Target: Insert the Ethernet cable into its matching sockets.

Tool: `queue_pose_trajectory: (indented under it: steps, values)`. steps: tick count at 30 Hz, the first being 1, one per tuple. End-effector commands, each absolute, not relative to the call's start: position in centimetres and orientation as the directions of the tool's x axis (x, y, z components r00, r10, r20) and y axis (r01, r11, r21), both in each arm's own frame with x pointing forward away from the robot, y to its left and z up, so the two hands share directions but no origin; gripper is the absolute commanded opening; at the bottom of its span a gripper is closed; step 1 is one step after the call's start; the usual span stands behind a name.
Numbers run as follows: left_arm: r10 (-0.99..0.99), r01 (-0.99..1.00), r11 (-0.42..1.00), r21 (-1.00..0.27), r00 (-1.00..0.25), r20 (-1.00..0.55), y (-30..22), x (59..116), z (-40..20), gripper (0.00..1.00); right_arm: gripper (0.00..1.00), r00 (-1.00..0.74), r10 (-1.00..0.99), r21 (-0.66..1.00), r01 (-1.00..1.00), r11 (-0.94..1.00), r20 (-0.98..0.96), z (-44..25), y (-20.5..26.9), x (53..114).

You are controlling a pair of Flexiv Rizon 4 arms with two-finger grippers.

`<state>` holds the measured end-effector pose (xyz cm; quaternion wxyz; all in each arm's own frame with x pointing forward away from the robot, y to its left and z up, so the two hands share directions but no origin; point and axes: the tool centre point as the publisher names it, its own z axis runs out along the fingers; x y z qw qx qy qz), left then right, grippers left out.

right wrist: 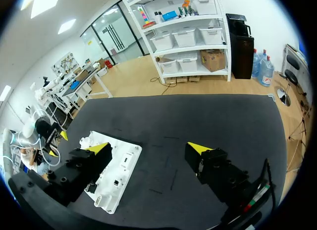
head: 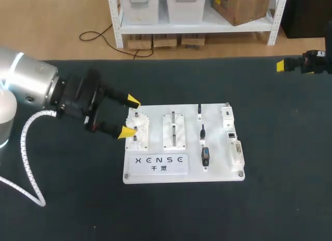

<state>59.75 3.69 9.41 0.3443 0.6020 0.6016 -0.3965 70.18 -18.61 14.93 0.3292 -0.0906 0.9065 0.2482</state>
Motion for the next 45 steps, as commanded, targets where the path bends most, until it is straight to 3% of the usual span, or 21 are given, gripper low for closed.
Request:
queue_pose_trajectory:
  steps: [1, 12, 40, 45]
  values:
    - [0.408, 0.998, 0.012, -0.062, -0.061, -0.911, 3.7, 59.3, 8.4, 1.00, 1.00, -0.767, -0.001, 0.390, -0.327, 0.861, -0.642, 15.0, -18.6, 70.1]
    - [0.394, 0.994, 0.097, -0.043, -0.078, -0.916, 3.1, 58.5, 7.6, 1.00, 1.00, -0.767, -0.001, 0.390, -0.327, 0.861, -0.642, 15.0, -18.6, 70.1]
    - [0.396, 0.999, -0.002, -0.047, -0.042, -0.917, 0.6, 59.7, 7.4, 1.00, 1.00, -0.767, -0.001, 0.390, -0.327, 0.861, -0.642, 15.0, -18.6, 70.1]
    - [0.396, 0.999, -0.002, -0.047, -0.042, -0.917, 0.6, 59.7, 7.4, 1.00, 1.00, -0.794, -0.026, 0.424, -0.352, 0.835, -0.607, 15.7, -15.0, 69.5]
